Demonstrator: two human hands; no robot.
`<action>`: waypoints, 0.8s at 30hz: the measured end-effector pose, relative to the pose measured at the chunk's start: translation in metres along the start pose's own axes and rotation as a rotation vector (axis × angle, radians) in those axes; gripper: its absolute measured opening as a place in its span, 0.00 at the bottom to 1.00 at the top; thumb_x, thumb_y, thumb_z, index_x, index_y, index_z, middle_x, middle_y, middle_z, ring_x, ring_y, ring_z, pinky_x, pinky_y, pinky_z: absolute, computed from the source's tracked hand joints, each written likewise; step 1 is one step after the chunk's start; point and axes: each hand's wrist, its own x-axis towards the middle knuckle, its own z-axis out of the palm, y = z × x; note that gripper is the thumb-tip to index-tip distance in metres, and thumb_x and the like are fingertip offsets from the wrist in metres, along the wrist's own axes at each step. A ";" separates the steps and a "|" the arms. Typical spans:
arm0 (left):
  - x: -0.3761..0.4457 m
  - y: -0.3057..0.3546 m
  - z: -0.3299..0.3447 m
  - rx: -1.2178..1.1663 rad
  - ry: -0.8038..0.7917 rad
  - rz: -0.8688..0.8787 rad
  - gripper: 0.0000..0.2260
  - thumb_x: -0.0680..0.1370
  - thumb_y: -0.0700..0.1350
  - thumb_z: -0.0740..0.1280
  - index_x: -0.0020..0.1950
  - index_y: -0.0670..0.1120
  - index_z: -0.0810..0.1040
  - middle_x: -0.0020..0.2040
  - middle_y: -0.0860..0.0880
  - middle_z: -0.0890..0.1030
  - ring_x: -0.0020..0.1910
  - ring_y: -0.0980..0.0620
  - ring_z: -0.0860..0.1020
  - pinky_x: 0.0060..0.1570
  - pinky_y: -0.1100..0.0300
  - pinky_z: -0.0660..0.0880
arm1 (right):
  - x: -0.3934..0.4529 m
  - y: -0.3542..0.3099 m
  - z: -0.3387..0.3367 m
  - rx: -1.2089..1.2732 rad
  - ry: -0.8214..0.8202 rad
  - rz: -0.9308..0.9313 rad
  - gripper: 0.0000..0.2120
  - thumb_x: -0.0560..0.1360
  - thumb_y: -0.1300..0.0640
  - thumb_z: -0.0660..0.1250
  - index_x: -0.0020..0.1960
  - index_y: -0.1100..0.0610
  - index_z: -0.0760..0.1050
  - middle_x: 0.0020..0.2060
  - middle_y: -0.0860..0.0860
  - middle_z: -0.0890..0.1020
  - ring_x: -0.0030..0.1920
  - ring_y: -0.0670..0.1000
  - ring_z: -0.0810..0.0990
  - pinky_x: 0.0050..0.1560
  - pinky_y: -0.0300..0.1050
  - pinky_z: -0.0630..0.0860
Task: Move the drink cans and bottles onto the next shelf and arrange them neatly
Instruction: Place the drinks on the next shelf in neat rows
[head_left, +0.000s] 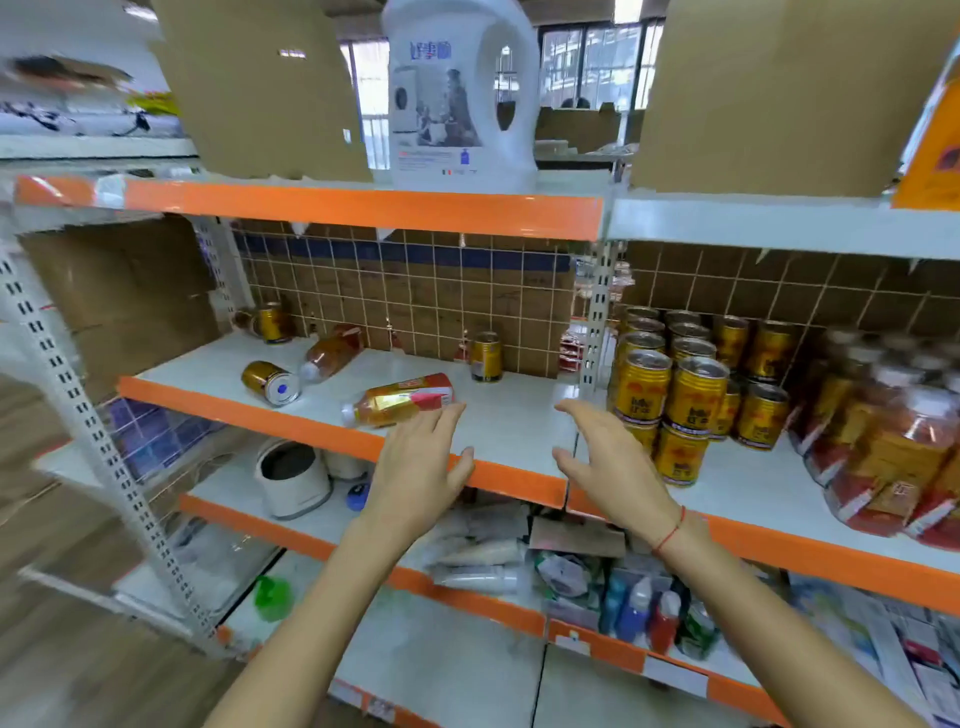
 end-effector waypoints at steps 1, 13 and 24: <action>-0.010 -0.016 -0.008 0.011 0.016 -0.015 0.20 0.75 0.49 0.64 0.64 0.41 0.74 0.53 0.44 0.81 0.51 0.43 0.79 0.47 0.50 0.75 | 0.000 -0.012 0.010 0.016 0.002 0.002 0.24 0.77 0.54 0.64 0.72 0.54 0.64 0.68 0.50 0.70 0.69 0.50 0.67 0.65 0.40 0.63; -0.070 -0.137 -0.060 0.003 0.038 -0.235 0.21 0.77 0.43 0.66 0.69 0.44 0.70 0.52 0.43 0.81 0.51 0.43 0.78 0.45 0.50 0.74 | 0.036 -0.104 0.087 0.185 -0.044 -0.040 0.21 0.77 0.58 0.64 0.70 0.55 0.67 0.65 0.50 0.74 0.65 0.49 0.71 0.63 0.39 0.65; -0.048 -0.197 -0.040 0.009 0.096 -0.367 0.19 0.78 0.48 0.61 0.69 0.48 0.68 0.55 0.47 0.80 0.54 0.46 0.76 0.51 0.52 0.72 | 0.102 -0.099 0.135 0.284 -0.048 -0.124 0.21 0.75 0.58 0.67 0.67 0.53 0.70 0.63 0.48 0.76 0.63 0.48 0.73 0.59 0.35 0.66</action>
